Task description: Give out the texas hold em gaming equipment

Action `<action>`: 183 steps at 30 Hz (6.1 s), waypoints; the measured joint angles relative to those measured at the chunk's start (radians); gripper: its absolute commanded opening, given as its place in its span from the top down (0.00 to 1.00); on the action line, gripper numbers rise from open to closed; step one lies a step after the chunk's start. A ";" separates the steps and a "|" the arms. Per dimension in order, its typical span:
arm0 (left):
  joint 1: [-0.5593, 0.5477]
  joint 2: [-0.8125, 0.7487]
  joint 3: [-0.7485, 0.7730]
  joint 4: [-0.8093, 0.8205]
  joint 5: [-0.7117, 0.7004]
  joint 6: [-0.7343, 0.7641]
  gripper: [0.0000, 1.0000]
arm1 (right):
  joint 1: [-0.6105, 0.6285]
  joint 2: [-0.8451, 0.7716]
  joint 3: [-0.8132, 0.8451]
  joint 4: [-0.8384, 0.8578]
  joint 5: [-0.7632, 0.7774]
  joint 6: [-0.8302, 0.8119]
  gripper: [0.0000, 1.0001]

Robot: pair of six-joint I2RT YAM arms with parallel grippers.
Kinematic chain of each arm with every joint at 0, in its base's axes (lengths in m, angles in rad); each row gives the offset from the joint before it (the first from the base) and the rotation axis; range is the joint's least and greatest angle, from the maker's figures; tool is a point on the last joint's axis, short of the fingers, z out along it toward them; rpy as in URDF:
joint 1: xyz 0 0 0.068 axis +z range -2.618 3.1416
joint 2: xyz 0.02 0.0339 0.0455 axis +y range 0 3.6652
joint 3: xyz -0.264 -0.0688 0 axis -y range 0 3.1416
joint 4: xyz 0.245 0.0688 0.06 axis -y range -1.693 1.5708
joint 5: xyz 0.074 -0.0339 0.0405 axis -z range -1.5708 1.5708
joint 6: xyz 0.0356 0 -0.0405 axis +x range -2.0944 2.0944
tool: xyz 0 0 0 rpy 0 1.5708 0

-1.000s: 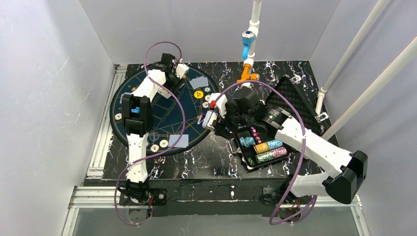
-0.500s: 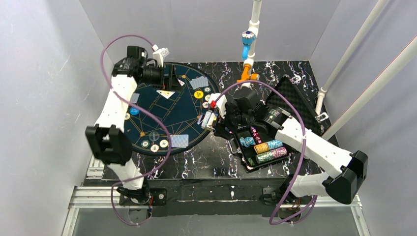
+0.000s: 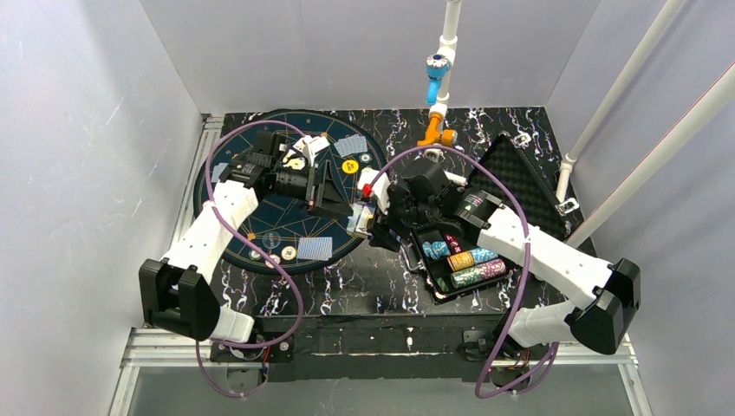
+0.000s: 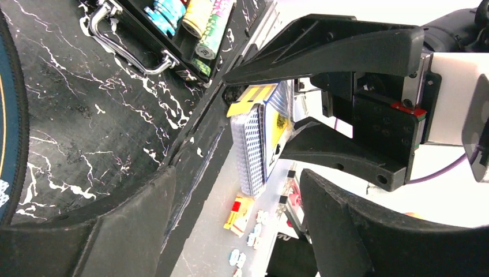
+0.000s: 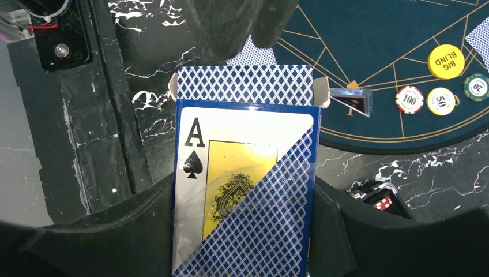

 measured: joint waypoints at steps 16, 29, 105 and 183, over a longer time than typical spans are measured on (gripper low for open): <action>-0.037 -0.012 -0.035 -0.029 -0.034 0.018 0.48 | 0.014 0.012 0.024 0.008 0.001 -0.002 0.99; 0.051 -0.042 -0.047 -0.022 0.029 0.014 0.35 | 0.014 0.012 0.024 0.007 0.010 -0.002 0.99; 0.091 0.691 0.273 0.276 -1.325 0.938 1.00 | 0.014 0.012 0.018 -0.017 0.080 -0.024 0.99; 0.080 -0.023 0.043 -0.100 -0.174 0.101 0.38 | 0.046 0.032 -0.016 0.101 0.091 0.034 0.99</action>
